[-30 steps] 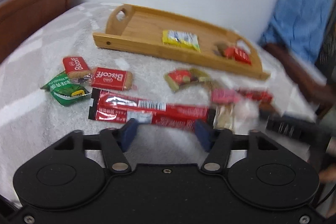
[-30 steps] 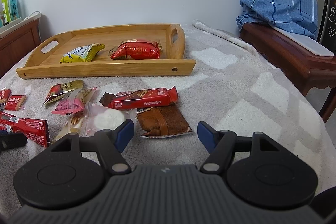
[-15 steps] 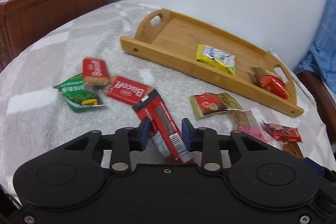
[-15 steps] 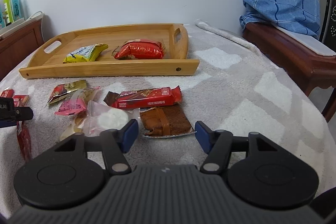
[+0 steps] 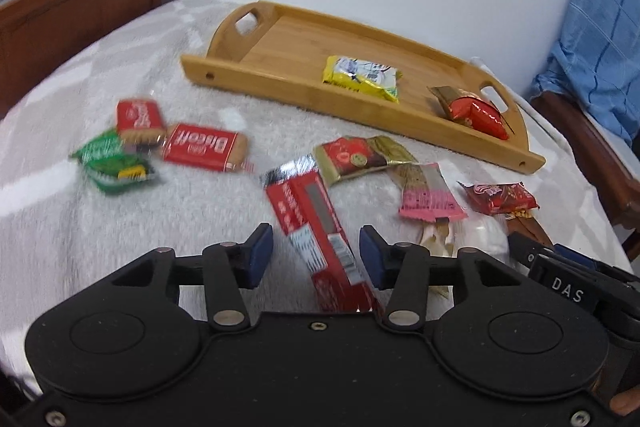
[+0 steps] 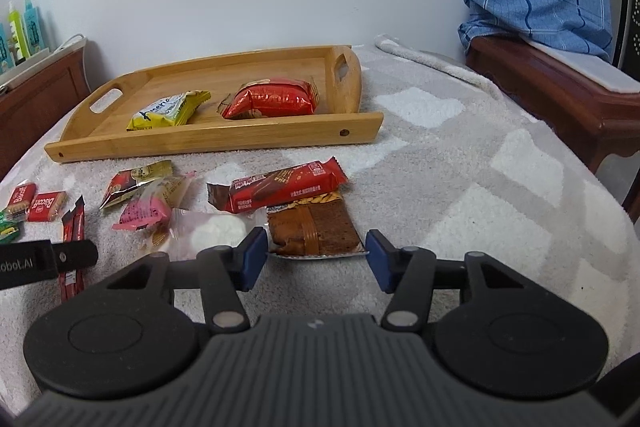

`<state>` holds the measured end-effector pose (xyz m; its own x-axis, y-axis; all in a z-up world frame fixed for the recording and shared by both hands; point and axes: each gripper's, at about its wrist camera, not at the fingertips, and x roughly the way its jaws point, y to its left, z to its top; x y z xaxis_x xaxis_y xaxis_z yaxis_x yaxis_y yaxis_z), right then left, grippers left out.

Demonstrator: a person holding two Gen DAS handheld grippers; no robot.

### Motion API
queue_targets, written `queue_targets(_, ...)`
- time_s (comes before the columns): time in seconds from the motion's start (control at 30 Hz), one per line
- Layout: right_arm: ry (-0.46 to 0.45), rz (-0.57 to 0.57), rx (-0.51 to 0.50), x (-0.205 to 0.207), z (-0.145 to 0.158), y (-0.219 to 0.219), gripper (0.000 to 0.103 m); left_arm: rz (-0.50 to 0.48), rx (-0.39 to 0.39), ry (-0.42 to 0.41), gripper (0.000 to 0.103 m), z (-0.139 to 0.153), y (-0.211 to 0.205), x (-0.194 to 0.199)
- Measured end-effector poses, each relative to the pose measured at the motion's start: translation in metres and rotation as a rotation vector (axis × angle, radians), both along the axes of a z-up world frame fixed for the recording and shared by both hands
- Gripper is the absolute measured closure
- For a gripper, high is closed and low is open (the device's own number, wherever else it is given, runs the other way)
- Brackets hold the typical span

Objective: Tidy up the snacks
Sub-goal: 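Grasp the long red wafer bar with the left tool while the right tool grasps the brown almond bar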

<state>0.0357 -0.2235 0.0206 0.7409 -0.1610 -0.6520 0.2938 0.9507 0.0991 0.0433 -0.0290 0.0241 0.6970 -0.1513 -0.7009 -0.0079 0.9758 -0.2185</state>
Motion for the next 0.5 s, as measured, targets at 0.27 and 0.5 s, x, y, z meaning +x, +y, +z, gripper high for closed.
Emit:
queue_targets(0.27,-0.008,-0.007,-0.030,0.005,-0.002,0.002,0.031,-0.003,-0.057,0.021,0.080,-0.002,0.000,-0.005)
queue_targets(0.5,-0.014,0.006,0.009,-0.002,0.004,0.000,0.054,-0.048,-0.006,0.014,0.083,0.002,-0.013,-0.008)
